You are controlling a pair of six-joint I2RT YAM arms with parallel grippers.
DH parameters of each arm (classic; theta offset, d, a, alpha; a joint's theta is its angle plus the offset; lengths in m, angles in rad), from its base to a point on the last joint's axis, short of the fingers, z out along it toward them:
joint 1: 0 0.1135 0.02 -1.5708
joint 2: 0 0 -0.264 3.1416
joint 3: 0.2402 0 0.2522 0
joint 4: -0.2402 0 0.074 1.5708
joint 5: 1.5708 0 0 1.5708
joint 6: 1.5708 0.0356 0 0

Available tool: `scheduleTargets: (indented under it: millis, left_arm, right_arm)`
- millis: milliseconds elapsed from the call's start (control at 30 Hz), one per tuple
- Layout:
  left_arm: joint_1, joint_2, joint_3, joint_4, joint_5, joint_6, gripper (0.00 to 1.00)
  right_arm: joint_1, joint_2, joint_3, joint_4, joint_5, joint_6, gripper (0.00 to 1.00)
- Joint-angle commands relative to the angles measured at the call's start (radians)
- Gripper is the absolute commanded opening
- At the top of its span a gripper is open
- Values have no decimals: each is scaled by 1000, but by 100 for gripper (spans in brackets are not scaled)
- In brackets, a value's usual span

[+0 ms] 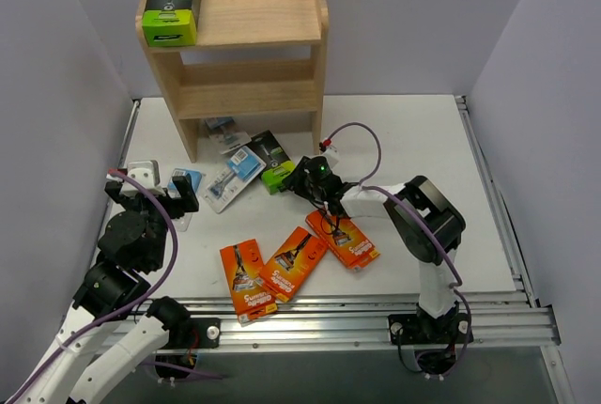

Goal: Place and organize the shaving razors onto the shelf

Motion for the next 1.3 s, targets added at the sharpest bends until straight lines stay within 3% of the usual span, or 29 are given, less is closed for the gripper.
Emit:
scheduleTargets:
  millis: [0, 1267]
  left_arm:
    - [-6, -6, 5, 48, -19, 6, 97]
    - [-8, 7, 5, 49, 3, 3, 97]
  right_arm:
    - [-7, 22, 37, 39, 6, 8, 33]
    - [-40, 99, 3, 161, -28, 43, 32]
